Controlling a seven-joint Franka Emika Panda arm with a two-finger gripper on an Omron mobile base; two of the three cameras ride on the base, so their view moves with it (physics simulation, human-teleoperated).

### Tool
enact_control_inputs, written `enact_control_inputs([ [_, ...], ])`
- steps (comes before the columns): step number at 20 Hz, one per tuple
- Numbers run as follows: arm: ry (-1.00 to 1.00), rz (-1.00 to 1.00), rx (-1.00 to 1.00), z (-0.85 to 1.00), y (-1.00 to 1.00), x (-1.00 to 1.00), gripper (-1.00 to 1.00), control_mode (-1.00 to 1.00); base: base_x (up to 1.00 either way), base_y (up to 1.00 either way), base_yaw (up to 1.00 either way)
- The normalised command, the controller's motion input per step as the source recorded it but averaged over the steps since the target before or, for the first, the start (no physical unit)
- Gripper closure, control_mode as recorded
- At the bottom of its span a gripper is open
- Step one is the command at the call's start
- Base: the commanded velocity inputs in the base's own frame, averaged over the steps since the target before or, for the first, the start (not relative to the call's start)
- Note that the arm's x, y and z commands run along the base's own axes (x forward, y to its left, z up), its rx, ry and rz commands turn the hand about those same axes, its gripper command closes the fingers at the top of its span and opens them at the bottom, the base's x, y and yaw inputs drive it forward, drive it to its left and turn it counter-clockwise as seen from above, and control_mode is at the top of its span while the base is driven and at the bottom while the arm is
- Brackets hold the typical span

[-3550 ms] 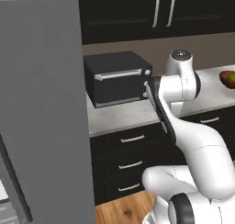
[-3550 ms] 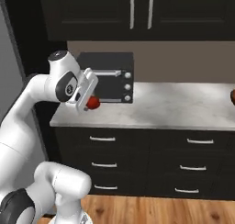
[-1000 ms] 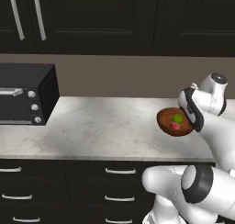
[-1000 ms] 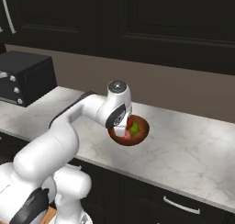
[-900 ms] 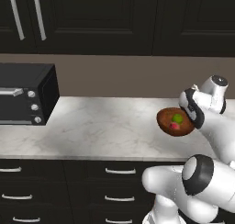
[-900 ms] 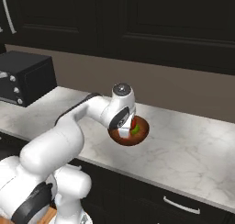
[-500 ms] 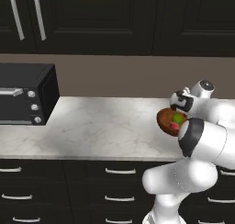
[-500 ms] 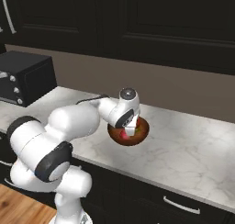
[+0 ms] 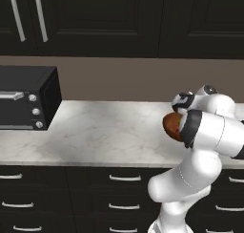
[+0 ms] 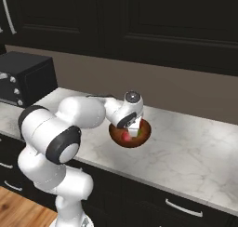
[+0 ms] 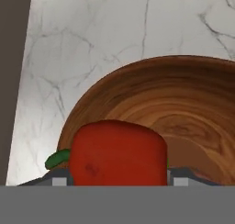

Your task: Take the lime, peach, and bell pepper from the freezer and place them in the bowl on the counter.

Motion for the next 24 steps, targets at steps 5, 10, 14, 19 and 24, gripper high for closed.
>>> enact_control_inputs([
  [5, 0.00, 0.00, 0.18, 0.29, -0.18, -0.71, -1.00, -1.00, 0.00, 0.00, 0.00],
  [10, 0.01, 0.00, 0.19, 0.58, -0.08, -0.37, -1.00, -1.00, 0.00, 0.00, 0.00],
  [14, 0.00, 0.02, 0.19, 0.96, -0.01, -0.93, -1.00, -1.00, 0.00, 0.00, 0.00],
  [19, -0.16, 0.05, 0.11, 0.63, 0.18, -1.00, -1.00, -1.00, 0.00, 0.00, 0.00],
  [24, -0.25, 0.05, -0.10, -0.28, 0.82, -1.00, -1.00, -1.00, 0.00, 0.00, 0.00],
])
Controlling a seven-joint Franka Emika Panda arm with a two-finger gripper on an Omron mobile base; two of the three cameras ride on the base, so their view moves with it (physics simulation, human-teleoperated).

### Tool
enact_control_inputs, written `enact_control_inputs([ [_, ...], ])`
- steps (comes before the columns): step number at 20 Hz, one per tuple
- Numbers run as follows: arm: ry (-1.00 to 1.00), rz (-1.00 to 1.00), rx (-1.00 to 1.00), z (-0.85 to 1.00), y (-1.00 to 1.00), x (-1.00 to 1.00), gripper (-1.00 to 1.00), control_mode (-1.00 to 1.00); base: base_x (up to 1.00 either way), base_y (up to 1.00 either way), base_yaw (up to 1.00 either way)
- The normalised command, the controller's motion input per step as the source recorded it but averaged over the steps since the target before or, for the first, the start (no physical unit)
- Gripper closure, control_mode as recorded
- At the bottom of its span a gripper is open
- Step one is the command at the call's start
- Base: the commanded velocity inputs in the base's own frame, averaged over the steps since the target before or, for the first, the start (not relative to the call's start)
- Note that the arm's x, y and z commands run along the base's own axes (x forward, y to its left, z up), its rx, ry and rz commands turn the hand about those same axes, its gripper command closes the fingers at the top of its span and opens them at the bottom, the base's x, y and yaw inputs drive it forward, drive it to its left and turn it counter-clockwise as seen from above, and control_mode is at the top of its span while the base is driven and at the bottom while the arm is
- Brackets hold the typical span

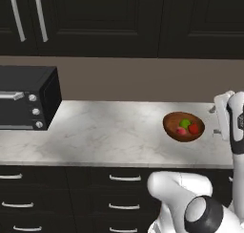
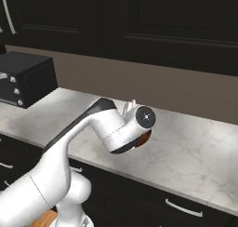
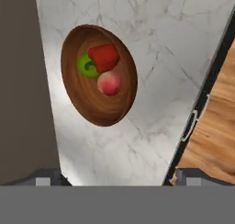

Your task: Take the lime, peach, and bell pepper from the freezer and place them in the bowl on the counter.

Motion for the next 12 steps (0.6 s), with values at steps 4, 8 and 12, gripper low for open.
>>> enact_control_inputs([
  [4, -0.03, 0.27, -0.46, -1.00, 1.00, -0.96, -1.00, -1.00, 0.00, 0.00, 0.00],
  [8, -0.07, 0.43, -0.46, -1.00, 1.00, -0.64, -1.00, -1.00, 0.00, 0.00, 0.00],
  [12, -0.40, 0.30, -0.60, -0.29, 0.54, -0.49, -1.00, -1.00, 0.00, 0.00, 0.00],
])
